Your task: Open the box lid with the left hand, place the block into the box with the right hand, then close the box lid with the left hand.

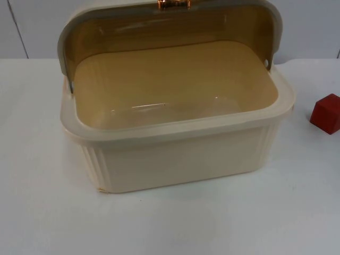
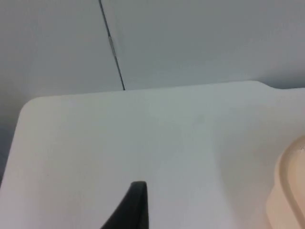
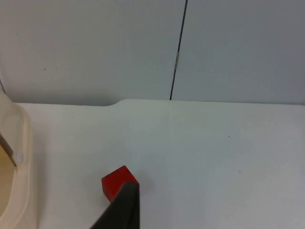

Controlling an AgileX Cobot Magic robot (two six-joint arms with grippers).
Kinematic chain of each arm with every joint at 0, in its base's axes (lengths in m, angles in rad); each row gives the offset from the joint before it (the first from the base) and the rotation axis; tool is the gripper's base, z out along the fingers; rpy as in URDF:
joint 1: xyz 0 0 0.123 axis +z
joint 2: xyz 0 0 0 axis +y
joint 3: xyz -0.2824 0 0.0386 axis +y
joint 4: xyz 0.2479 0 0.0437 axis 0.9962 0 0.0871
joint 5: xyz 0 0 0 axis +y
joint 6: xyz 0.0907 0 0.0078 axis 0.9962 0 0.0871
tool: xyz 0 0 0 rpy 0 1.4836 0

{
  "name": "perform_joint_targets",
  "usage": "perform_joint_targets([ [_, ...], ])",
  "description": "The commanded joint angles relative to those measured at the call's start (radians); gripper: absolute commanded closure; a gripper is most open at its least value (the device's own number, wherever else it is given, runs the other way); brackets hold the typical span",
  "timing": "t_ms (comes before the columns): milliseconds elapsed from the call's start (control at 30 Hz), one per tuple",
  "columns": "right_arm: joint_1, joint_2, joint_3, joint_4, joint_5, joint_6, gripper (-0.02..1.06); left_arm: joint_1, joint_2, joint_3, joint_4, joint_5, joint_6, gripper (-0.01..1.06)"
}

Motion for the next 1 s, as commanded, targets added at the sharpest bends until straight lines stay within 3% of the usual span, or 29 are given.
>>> perform_joint_targets([
  [0,-0.002,0.016,-0.009,-0.002,-0.027,0.000,0.00,-0.006,-0.010,0.003,-0.030,0.000,0.005,0.00],
  [267,-0.002,0.130,-0.069,-0.002,-0.062,0.016,0.00,-0.006,-0.012,0.003,-0.056,0.010,0.005,0.00],
  [433,-0.002,0.272,-0.211,-0.008,-0.089,-0.014,0.00,-0.006,-0.024,0.003,-0.056,0.008,0.005,0.00],
  [600,-0.002,0.467,-0.455,0.002,-0.103,-0.127,0.00,-0.006,-0.052,0.003,-0.056,0.005,0.005,0.00],
  [700,-0.006,0.532,-0.537,0.005,-0.103,-0.166,0.00,-0.006,-0.064,0.003,-0.056,0.007,0.005,0.00],
  [767,-0.039,0.595,-0.605,0.085,-0.103,-0.220,0.00,-0.006,-0.077,0.003,-0.056,0.007,0.005,0.00],
  [833,-0.091,0.648,-0.637,0.262,-0.119,-0.319,0.00,-0.006,-0.088,0.003,-0.056,0.010,0.005,0.00],
  [867,-0.091,0.648,-0.637,0.262,-0.119,-0.319,0.00,-0.006,-0.088,0.003,-0.056,0.010,0.005,0.00],
  [967,-0.162,0.724,-0.639,0.448,-0.185,-0.468,0.00,-0.006,-0.095,0.003,-0.056,0.010,0.005,0.00],
])
